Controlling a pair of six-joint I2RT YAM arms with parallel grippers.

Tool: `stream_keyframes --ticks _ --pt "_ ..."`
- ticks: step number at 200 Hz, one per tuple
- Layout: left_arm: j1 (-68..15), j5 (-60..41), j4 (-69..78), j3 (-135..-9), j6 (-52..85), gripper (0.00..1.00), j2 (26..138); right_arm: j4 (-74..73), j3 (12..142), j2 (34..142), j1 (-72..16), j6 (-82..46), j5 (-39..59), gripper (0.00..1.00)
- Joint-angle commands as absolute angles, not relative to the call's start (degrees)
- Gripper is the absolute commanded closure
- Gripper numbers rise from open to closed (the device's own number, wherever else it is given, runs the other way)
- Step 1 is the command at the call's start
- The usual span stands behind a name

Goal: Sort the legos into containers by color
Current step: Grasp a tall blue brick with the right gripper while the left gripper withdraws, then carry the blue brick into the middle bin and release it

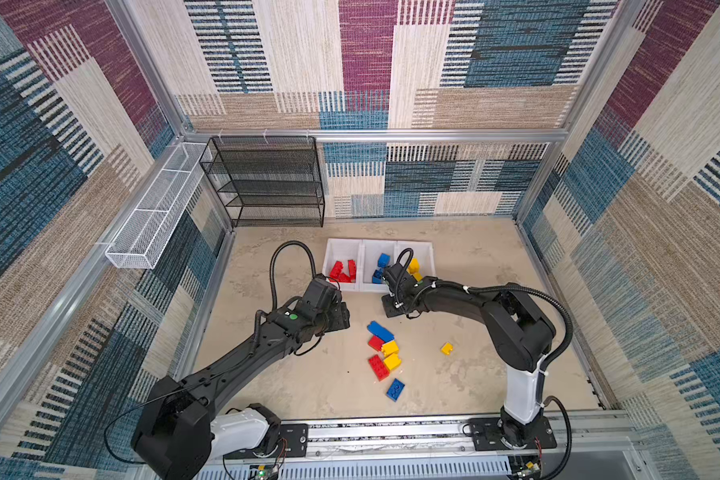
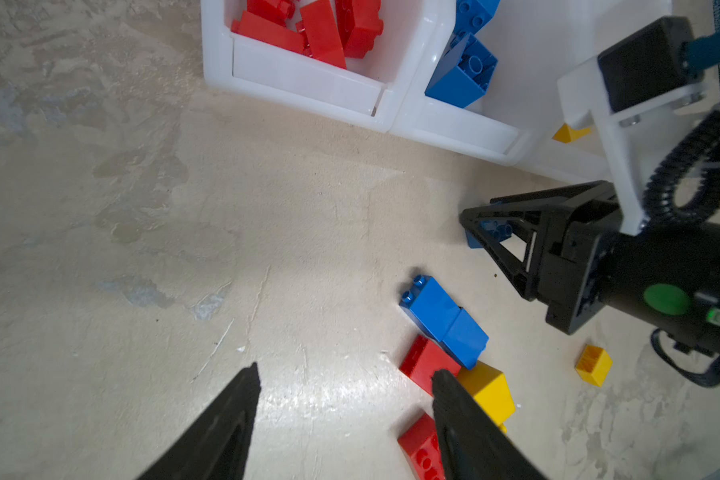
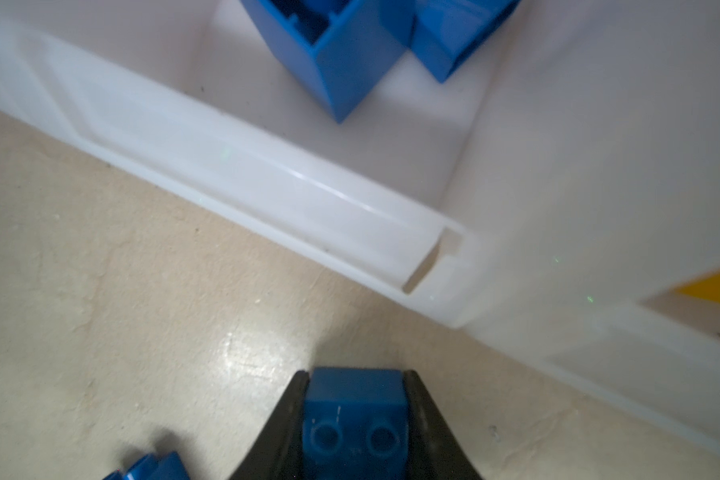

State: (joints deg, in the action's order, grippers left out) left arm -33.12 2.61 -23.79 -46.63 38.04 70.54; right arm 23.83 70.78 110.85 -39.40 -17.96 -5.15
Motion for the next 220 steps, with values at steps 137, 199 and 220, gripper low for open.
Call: stream_keyframes --ticks 137,199,220 --pt "-33.4 3.58 -24.3 -44.03 41.29 0.31 65.46 28.89 85.92 108.19 -38.35 -13.73 -4.76 0.75" --pt "-33.66 3.54 -24.5 -41.23 42.23 0.31 62.51 31.4 99.43 119.32 -34.38 -11.83 -4.64 0.75" --pt "-33.68 2.73 -24.65 -40.96 42.19 0.31 62.54 31.76 102.92 121.87 -33.46 -11.49 -4.28 0.74"
